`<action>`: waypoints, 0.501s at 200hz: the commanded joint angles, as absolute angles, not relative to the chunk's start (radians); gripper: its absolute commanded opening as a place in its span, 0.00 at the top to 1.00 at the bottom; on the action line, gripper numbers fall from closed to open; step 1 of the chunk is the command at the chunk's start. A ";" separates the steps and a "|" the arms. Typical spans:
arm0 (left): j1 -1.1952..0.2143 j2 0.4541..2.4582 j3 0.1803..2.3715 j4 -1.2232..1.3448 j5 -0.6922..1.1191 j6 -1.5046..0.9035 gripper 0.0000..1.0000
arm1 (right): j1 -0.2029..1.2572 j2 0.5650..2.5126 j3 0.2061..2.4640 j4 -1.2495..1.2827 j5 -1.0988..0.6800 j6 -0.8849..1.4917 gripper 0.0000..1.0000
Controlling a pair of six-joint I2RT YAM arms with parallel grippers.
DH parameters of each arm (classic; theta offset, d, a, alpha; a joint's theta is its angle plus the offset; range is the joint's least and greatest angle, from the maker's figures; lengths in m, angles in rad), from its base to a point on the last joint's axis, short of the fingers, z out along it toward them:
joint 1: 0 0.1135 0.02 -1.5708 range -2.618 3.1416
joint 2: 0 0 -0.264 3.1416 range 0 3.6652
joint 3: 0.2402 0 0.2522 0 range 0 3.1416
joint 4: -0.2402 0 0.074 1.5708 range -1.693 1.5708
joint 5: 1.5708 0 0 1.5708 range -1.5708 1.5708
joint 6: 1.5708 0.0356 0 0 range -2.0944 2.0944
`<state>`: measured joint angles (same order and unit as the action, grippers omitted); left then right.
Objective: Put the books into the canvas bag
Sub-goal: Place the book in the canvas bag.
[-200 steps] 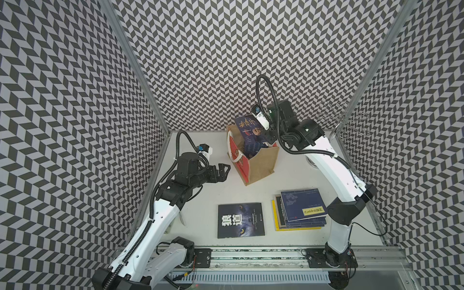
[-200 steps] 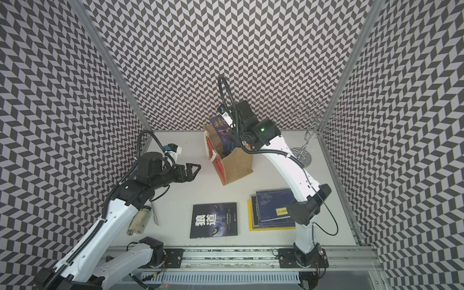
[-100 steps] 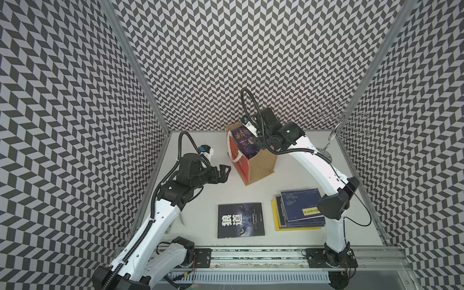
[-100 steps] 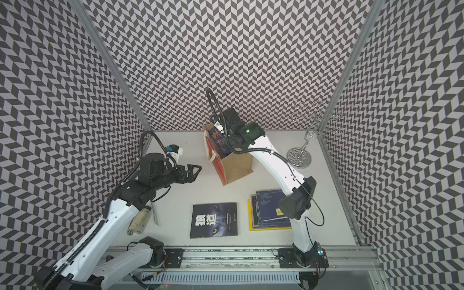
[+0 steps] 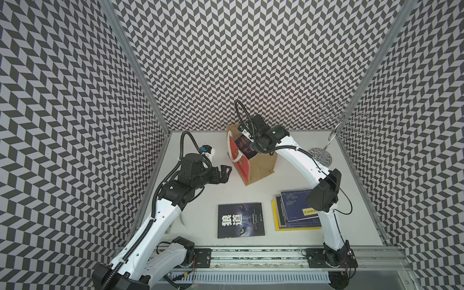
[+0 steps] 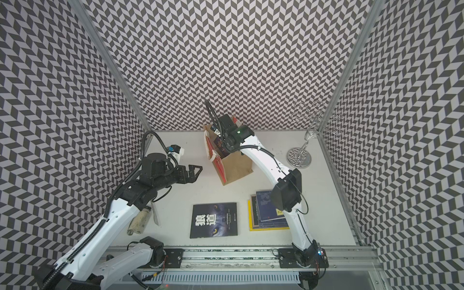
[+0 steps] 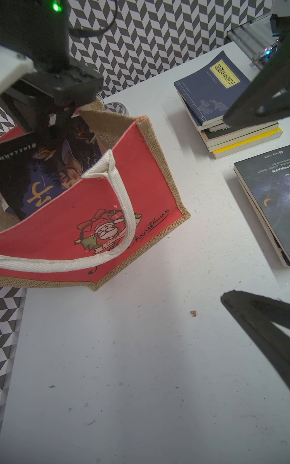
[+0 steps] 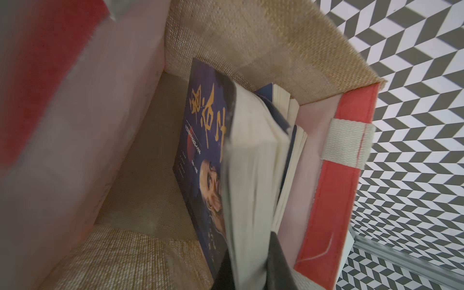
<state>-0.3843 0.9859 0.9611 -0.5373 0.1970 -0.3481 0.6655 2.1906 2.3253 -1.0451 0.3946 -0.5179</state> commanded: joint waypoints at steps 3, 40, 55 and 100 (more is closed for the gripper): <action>-0.391 0.998 0.969 -0.518 0.188 -0.327 0.00 | 0.654 2.221 2.372 -0.937 0.437 -0.538 1.00; -0.400 1.017 0.983 -0.523 0.180 -0.321 0.00 | 0.650 2.273 2.385 -0.931 0.476 -0.541 1.00; -0.406 1.025 0.986 -0.520 0.178 -0.319 0.01 | 0.650 2.286 2.382 -0.924 0.498 -0.539 0.94; -0.409 1.038 0.991 -0.515 0.178 -0.321 0.00 | 0.650 2.296 2.382 -0.903 0.518 -0.532 0.61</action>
<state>-0.4049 1.0374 0.9615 -0.5354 0.1875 -0.3328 0.6529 2.2677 2.3631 -0.9684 0.4850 -0.5335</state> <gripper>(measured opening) 0.995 0.352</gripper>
